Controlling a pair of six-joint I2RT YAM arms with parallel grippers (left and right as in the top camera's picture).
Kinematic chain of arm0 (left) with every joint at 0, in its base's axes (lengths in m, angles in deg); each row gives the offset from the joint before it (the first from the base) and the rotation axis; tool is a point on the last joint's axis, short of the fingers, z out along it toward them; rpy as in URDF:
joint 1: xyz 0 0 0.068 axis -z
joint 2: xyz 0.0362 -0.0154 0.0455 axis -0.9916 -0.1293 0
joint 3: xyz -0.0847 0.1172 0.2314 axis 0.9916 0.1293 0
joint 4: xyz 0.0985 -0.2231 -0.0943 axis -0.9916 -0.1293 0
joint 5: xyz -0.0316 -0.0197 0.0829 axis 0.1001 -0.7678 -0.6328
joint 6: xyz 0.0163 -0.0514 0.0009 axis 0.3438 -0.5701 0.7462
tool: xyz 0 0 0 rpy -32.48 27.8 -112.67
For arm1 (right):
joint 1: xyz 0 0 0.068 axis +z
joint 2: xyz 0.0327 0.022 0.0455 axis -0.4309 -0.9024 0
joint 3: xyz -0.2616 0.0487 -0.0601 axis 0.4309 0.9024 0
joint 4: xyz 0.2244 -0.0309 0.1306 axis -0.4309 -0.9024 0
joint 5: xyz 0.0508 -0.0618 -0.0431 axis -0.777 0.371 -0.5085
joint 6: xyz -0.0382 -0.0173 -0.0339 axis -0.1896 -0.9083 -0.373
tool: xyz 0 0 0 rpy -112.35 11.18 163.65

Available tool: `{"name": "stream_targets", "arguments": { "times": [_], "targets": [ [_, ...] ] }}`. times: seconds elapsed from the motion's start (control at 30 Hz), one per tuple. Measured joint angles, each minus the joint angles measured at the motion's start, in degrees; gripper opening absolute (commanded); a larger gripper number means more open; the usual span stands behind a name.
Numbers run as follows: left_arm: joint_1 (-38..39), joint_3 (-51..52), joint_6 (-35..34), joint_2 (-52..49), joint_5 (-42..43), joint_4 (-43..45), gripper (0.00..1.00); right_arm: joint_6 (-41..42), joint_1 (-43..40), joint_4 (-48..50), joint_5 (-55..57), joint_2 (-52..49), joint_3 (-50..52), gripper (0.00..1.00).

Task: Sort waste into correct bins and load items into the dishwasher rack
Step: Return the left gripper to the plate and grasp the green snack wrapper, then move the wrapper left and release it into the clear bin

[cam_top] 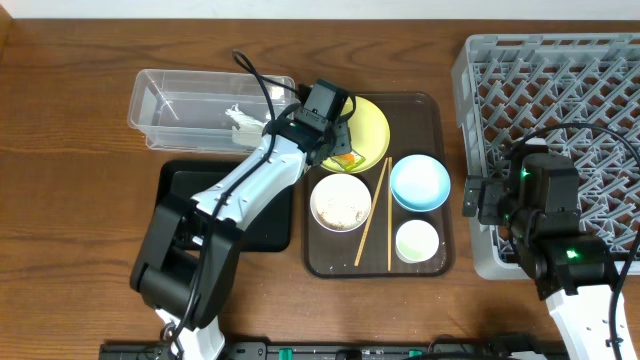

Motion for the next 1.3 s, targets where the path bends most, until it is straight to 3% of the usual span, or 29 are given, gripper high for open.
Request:
{"name": "stream_targets", "arguments": {
  "times": [0.4, 0.5, 0.63, 0.9, 1.07, 1.3],
  "targets": [
    [0.00, 0.02, -4.63, -7.72, -1.29, 1.05, 0.36, 0.02, 0.00, 0.00, 0.00, 0.00, 0.00, 0.99],
    [0.00, 0.02, -5.07, -8.07, -1.46, 2.67, 0.28, 0.00, 0.00, 0.00, 0.00, 0.00, 0.00, 0.99],
    [0.00, 0.02, -5.57, -8.07, -1.51, 4.20, 0.06, 0.00, 0.00, 0.00, 0.00, 0.00, 0.00, 0.99],
    [0.00, 0.02, -5.33, -8.07, -1.53, 4.37, 0.06, 0.02, 0.00, 0.00, 0.00, 0.00, 0.00, 0.99],
    [0.00, 0.02, -1.25, -6.73, -1.49, 4.28, 0.06, 0.00, 0.00, 0.02, 0.00, 0.00, 0.00, 0.99],
    [-2.34, 0.07, 3.54, 6.29, -1.51, 4.31, 0.06, 0.02, 0.00, 0.04, 0.00, 0.00, 0.00, 0.99]
  ]
}}
